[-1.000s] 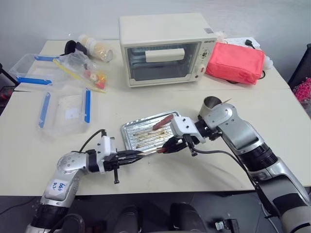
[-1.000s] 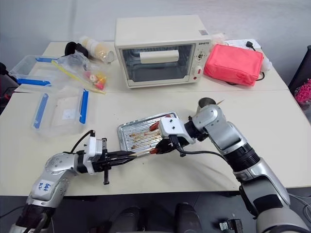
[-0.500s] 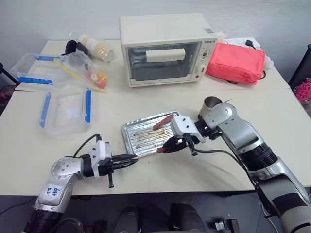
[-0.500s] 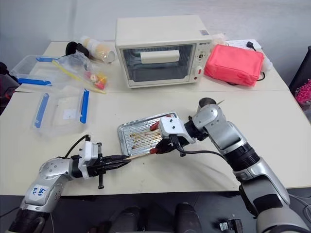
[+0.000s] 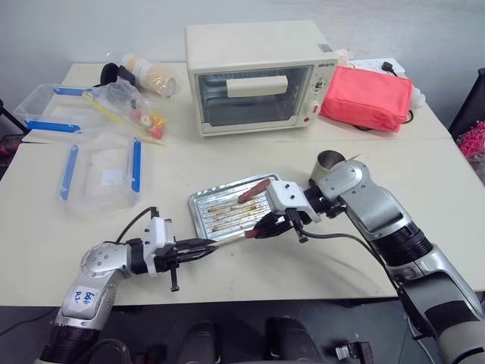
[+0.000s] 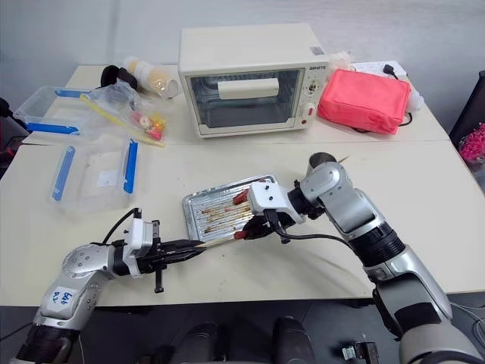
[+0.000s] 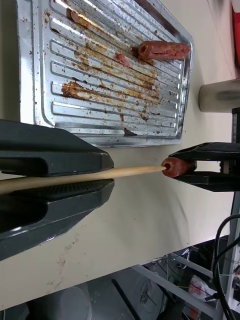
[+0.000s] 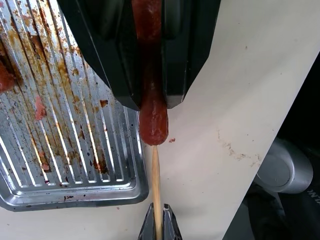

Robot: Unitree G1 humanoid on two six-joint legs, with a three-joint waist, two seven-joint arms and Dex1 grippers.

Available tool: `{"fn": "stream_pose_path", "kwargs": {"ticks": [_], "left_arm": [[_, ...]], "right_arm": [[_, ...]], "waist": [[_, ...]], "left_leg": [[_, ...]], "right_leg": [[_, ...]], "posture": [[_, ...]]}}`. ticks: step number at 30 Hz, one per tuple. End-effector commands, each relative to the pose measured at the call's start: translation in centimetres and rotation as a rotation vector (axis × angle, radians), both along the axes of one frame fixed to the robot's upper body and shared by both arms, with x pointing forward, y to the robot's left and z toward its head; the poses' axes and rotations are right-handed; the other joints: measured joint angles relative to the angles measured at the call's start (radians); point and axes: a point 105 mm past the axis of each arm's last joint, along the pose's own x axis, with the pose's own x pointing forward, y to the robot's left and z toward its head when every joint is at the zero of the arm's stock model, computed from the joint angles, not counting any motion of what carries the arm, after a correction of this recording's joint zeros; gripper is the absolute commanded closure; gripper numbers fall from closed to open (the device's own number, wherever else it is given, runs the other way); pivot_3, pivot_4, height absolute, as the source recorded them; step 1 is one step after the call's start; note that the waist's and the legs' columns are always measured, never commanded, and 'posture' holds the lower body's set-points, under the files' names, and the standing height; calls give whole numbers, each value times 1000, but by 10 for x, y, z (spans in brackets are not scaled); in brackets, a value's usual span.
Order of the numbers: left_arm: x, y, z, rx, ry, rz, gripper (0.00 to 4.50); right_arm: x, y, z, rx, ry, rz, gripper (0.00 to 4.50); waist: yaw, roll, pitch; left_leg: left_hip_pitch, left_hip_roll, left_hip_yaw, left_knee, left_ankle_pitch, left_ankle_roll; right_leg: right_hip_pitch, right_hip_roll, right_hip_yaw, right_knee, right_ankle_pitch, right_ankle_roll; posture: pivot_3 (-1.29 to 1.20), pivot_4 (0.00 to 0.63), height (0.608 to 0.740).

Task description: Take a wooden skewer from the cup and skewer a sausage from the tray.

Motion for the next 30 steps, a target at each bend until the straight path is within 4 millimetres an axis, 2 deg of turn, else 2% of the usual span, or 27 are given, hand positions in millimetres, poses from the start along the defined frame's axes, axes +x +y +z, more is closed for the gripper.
{"fn": "stream_pose_path", "kwargs": {"ticks": [1,7,23,30], "left_arm": [[-3,-5,6,-19,-32,-31,4500],[-1,-10,4,-6,-30,-37,4500],[13,-68,18,-60,-65,-217,4500],[15,-81,26,-86,-79,-257,4500]], "right_arm": [[-1,2,9,18,-37,19,3980],[-2,4,10,24,-38,26,3980],[-10,15,11,23,-42,87,3980],[-12,17,12,34,-36,103,3980]], "waist": [[0,0,0],[0,0,0],[2,0,0],[2,0,0]], "left_leg": [[0,0,0,0,0,0],[0,0,0,0,0,0],[0,-2,0,0,0,1],[0,-2,0,0,1,1]], "right_leg": [[0,0,0,0,0,0],[0,0,0,0,0,0],[0,2,-1,1,0,0],[0,3,-2,1,0,0]], "posture": [[0,150,740],[0,150,740],[0,150,740],[0,150,740]]}}
